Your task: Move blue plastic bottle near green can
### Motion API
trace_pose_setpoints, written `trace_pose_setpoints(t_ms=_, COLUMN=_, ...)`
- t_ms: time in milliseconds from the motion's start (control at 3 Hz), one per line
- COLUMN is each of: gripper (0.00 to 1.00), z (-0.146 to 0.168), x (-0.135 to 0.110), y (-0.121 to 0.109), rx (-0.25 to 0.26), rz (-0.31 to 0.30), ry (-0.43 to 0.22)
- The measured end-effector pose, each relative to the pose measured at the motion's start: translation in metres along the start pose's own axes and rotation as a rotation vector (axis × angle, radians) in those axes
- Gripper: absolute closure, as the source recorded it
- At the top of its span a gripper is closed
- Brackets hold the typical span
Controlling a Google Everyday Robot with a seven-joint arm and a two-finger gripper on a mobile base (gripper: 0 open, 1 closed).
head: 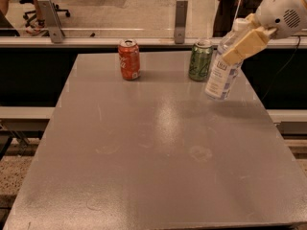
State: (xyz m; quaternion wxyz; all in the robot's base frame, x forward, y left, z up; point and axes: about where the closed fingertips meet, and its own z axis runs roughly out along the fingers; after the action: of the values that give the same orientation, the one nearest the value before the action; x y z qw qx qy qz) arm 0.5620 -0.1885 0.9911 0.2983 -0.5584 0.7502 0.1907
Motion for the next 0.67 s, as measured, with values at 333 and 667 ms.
trace_pose_setpoints(t_ms=333, gripper=1.0, z=0.015, x=0.006, y=-0.027, rx=0.019, rz=0.044, ry=0.013)
trace_pose_setpoints(t_ms=667, gripper=1.0, z=0.026, x=0.015, y=-0.049, rx=0.044, rz=0.066, ry=0.008)
